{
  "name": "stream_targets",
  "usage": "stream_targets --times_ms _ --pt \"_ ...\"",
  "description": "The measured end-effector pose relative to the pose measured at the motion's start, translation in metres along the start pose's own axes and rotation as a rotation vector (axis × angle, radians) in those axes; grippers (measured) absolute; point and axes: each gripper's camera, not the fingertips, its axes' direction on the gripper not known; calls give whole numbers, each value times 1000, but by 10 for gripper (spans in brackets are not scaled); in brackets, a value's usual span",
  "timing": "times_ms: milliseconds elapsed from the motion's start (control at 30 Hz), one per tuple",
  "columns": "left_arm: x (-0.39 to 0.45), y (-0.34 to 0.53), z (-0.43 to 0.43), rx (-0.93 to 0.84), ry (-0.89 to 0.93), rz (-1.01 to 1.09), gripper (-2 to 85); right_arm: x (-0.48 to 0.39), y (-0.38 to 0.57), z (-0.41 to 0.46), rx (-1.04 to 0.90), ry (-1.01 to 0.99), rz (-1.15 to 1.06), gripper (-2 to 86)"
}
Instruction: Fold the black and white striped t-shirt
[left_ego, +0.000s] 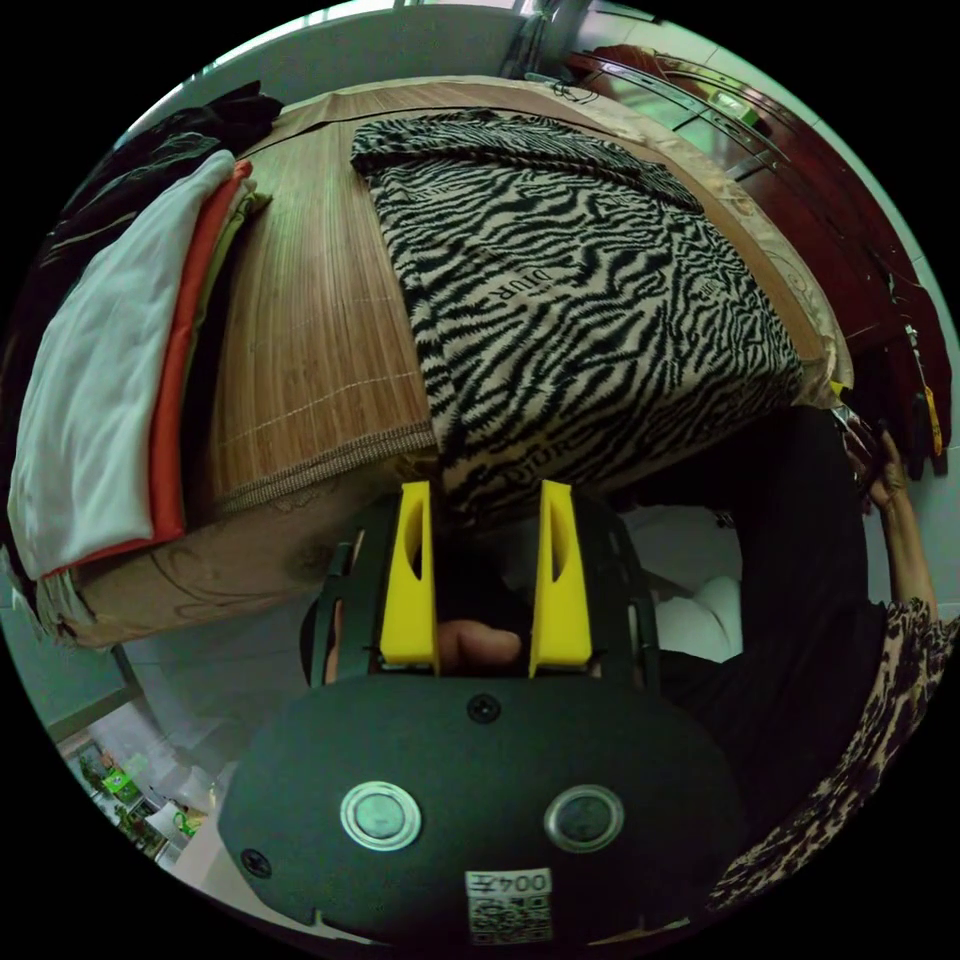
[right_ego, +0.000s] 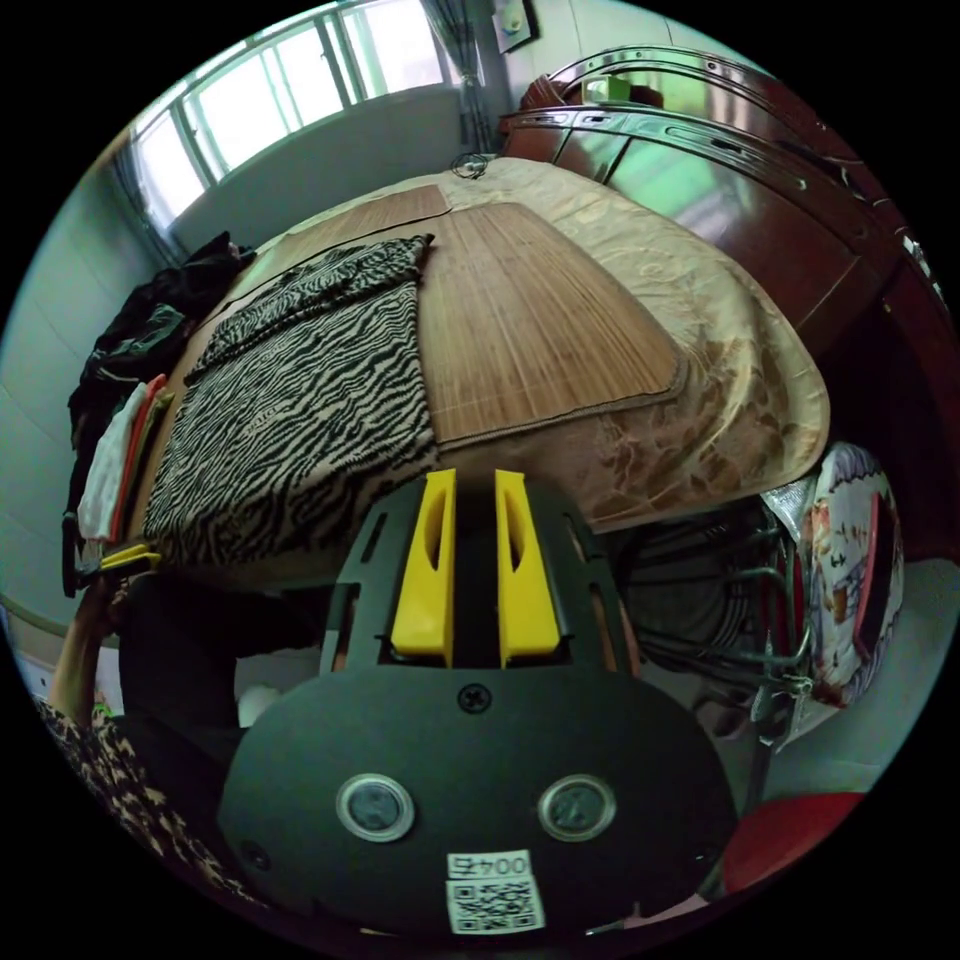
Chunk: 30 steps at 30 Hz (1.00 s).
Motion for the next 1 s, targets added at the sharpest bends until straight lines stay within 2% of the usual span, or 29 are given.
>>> stream_targets --times_ms 300,667,833,1000 --pt "2 -1 -2 -8 -15 -13 127 -11 14 6 6 84 16 77" --pt "-3 -3 2 -34 35 -36 88 -16 17 13 -20 75 -2 59" --pt "-7 7 0 -38 6 -45 30 -13 17 14 -20 66 11 52" --pt "-23 21 -3 -29 36 -91 35 -6 15 14 -20 45 36 47"
